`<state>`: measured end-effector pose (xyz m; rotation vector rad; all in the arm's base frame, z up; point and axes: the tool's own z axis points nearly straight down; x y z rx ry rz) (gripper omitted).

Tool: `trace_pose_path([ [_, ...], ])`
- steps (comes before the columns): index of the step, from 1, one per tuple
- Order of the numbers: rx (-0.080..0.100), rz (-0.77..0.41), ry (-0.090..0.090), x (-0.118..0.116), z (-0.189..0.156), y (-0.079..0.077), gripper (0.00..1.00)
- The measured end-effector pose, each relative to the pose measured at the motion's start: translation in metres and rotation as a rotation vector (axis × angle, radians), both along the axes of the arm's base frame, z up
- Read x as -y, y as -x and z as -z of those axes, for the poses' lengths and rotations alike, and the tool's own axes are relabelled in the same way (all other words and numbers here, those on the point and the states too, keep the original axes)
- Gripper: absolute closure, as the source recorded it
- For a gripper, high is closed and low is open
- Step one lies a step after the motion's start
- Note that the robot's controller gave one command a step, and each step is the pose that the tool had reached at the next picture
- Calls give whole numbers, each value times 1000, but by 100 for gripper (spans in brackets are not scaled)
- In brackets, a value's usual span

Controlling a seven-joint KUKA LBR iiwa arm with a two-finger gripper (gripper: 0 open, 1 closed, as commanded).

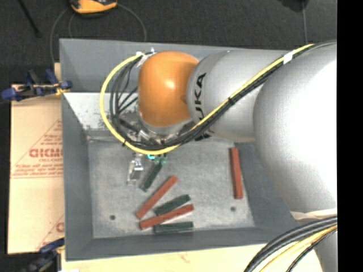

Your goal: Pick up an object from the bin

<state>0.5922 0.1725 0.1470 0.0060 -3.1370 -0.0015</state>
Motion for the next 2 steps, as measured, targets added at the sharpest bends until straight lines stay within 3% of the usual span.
trace_pose_path([
  [1, 7, 3, -1, 0, -4, -2, 0],
  [2, 15, -11, -3, 36, 33, 11, 0],
])
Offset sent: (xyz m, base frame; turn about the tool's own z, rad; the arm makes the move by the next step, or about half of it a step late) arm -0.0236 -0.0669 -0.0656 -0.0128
